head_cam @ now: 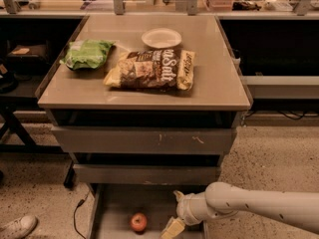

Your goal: Pick apple from bottom drawer and place on counter

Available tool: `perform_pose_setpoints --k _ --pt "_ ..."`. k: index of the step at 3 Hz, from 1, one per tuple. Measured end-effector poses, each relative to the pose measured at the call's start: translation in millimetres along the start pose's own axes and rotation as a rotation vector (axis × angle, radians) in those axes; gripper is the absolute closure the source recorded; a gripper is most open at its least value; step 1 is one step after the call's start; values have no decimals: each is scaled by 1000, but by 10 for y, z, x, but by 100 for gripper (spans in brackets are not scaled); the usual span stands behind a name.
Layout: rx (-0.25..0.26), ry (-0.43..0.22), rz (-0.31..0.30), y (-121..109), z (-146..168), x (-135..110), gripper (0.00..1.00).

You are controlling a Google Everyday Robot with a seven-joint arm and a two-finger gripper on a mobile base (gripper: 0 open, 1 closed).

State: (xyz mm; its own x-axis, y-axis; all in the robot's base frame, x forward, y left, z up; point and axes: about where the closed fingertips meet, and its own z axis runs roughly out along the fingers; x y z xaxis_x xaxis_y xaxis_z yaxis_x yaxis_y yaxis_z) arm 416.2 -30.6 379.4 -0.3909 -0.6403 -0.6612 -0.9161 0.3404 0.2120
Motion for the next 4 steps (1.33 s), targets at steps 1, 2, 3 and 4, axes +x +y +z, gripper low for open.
perform_pose_setpoints --k 1,2,3,4 --pt "-20 -29 -7 -6 170 45 0" --pt "-11 -76 -46 -95 512 126 0" --pt "-7 -84 -75 -159 801 252 0" --pt "22 -100 -94 -261 879 238 0"
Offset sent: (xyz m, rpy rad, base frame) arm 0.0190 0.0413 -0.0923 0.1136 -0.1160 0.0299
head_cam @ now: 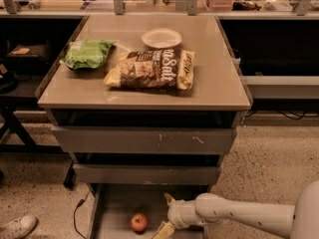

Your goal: Pick apple from bottom drawer and place on counter

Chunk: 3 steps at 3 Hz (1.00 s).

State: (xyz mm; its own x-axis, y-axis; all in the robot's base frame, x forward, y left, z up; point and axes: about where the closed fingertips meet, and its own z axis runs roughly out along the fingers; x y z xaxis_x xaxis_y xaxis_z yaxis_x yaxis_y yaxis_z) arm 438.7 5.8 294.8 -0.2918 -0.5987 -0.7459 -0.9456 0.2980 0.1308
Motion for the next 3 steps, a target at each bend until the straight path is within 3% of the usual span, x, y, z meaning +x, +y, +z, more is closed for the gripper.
perform_pose_setpoints --k 2,3 --pt "-10 -29 7 21 142 57 0" --pt "-29 -119 1 -32 400 100 0"
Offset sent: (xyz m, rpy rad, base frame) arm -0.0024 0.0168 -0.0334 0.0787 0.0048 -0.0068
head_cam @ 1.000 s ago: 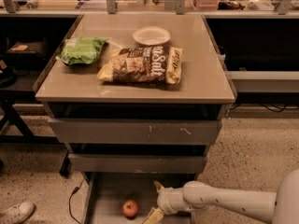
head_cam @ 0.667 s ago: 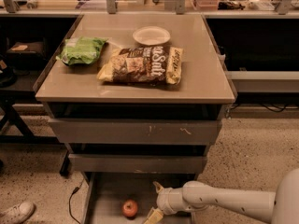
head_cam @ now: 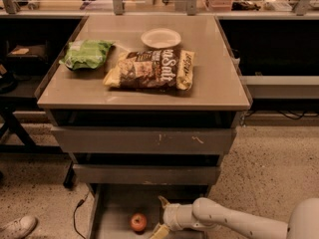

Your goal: Pick apple from bottom drawer and place on counter

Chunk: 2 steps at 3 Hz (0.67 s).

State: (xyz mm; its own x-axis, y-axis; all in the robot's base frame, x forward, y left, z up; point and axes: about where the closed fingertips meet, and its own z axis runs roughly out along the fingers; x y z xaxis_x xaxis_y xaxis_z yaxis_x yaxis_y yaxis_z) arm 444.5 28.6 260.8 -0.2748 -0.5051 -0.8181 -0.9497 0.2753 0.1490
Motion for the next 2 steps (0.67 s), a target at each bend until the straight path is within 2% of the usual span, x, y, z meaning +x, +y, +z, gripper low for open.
perform_pose_setpoints --k 1,2 --pt "24 -113 -19 -282 506 135 0" --pt "30 -114 -15 -311 519 163 0"
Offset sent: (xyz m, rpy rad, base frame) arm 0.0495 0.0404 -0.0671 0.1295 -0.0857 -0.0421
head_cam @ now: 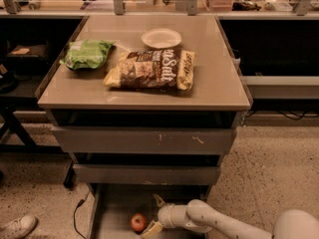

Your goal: Pick apple from bottom drawer and place on counter

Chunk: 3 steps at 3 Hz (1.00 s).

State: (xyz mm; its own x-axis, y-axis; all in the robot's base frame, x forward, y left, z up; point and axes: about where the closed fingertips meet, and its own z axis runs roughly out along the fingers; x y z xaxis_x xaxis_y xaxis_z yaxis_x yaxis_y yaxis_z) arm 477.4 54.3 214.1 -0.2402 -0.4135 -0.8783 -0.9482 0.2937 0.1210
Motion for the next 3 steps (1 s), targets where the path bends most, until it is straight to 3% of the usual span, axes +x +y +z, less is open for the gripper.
perform_pose_setpoints --k 1,3 --pt "-16 -14 12 30 63 30 0" --pt "-7 -58 -46 34 325 67 0"
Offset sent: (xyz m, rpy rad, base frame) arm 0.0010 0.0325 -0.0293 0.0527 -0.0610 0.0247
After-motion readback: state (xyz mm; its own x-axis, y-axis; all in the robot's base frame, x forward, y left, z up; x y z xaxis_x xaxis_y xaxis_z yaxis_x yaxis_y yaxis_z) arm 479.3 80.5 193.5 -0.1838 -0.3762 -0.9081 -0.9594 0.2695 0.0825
